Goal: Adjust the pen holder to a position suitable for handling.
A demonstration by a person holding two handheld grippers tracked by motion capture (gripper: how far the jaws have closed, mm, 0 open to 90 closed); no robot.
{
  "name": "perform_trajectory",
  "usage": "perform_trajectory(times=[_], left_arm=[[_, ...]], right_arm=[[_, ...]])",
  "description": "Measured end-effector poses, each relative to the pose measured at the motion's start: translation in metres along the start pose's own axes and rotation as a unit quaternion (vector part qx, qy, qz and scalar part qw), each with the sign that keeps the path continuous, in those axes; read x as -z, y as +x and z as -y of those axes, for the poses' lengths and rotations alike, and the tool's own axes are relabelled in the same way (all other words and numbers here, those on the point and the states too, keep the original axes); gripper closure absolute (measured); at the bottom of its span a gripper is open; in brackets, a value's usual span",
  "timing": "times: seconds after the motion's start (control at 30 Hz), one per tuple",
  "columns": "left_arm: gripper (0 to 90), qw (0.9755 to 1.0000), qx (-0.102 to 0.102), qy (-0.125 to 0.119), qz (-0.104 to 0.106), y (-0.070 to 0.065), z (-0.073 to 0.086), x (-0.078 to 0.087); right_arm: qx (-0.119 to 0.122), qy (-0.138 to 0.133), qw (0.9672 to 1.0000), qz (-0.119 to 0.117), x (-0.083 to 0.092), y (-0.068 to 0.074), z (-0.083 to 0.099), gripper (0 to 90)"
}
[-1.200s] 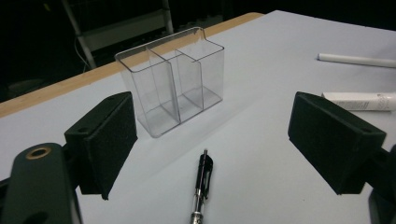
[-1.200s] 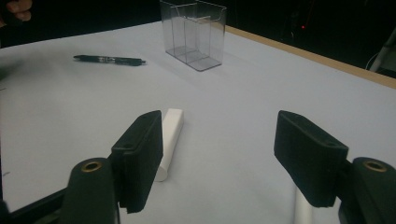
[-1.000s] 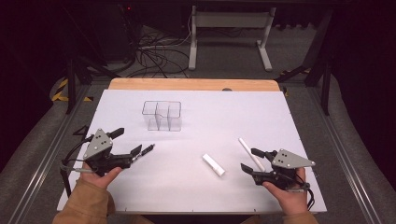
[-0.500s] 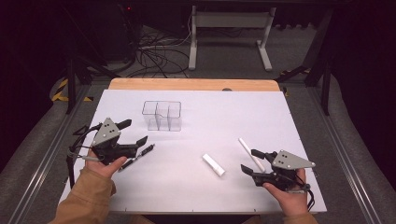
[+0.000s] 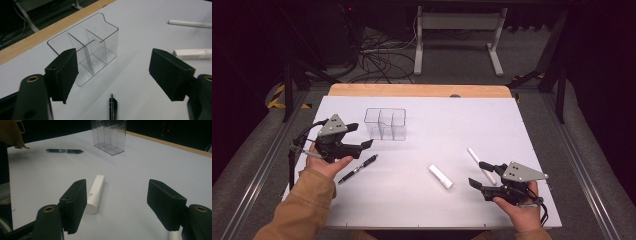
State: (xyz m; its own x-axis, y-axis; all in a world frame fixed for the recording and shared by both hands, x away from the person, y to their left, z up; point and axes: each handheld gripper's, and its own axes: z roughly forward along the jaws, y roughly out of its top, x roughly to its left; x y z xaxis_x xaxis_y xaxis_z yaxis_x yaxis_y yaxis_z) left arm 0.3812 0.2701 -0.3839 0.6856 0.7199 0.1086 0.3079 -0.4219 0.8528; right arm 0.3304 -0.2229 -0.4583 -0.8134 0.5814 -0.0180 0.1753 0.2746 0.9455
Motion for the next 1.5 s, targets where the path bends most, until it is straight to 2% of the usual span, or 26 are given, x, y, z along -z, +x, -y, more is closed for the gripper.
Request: perform_trajectory(times=[0.1,0.13,0.23,0.43,0.5,0.57,0.63,0.83,0.87,1.13,1.2,1.27,1.4,1.47,1.5], left_arm=[[27.3,0.9999,-0.005,0.015,-0.004,0.007,-0.005,-0.007],[27.6,0.9995,-0.011,0.029,-0.011,0.011,-0.009,-0.013],[28.5,0.9992,-0.013,0.036,-0.012,0.014,-0.013,-0.017],[30.4,0.9983,-0.002,0.058,-0.001,0.023,-0.021,-0.032],[31.1,0.9975,0.004,0.070,0.011,0.027,-0.025,-0.038],[32.0,0.9972,0.003,0.074,0.015,0.028,-0.026,-0.041],[33.3,0.9956,-0.007,0.091,0.018,0.032,-0.030,-0.050],[34.4,0.9931,-0.011,0.114,0.023,0.037,-0.034,-0.062],[34.7,0.9920,-0.010,0.124,0.023,0.040,-0.035,-0.066],[38.5,0.9901,-0.008,0.138,0.025,0.044,-0.038,-0.080],[40.2,0.9888,-0.010,0.146,0.028,0.045,-0.038,-0.084],[40.8,0.9857,-0.012,0.165,0.030,0.045,-0.039,-0.090],[41.7,0.9834,-0.016,0.178,0.031,0.045,-0.042,-0.096],[41.7,0.9814,-0.018,0.189,0.027,0.045,-0.042,-0.100],[41.7,0.9814,-0.018,0.189,0.027,0.045,-0.042,-0.100]], right_arm=[[-0.002,-0.001,1.0000,-0.002,0.000,0.000,0.000,32.9],[-0.004,-0.003,1.0000,-0.004,0.000,0.000,0.000,33.0],[-0.007,-0.004,0.9999,-0.008,0.000,0.000,0.000,33.1],[-0.010,-0.005,0.9999,-0.011,0.000,0.000,0.000,33.1],[-0.011,-0.006,0.9998,-0.013,0.000,0.000,0.000,33.1],[-0.012,-0.006,0.9998,-0.013,0.000,0.000,0.000,33.1],[-0.013,-0.006,0.9998,-0.014,-0.001,0.000,0.001,33.1],[-0.016,-0.006,0.9998,-0.015,0.000,-0.001,0.001,33.1],[-0.016,-0.006,0.9997,-0.015,0.000,-0.001,0.001,33.1],[-0.017,-0.006,0.9997,-0.016,0.000,-0.001,0.002,33.1],[-0.018,-0.006,0.9997,-0.016,0.000,-0.001,0.002,33.1],[-0.018,-0.006,0.9997,-0.016,0.000,-0.001,0.002,33.1],[-0.017,-0.005,0.9997,-0.016,0.000,-0.001,0.002,33.1],[-0.018,-0.005,0.9997,-0.017,-0.001,-0.001,0.002,33.1],[-0.018,-0.005,0.9997,-0.017,-0.001,-0.001,0.002,33.1]])
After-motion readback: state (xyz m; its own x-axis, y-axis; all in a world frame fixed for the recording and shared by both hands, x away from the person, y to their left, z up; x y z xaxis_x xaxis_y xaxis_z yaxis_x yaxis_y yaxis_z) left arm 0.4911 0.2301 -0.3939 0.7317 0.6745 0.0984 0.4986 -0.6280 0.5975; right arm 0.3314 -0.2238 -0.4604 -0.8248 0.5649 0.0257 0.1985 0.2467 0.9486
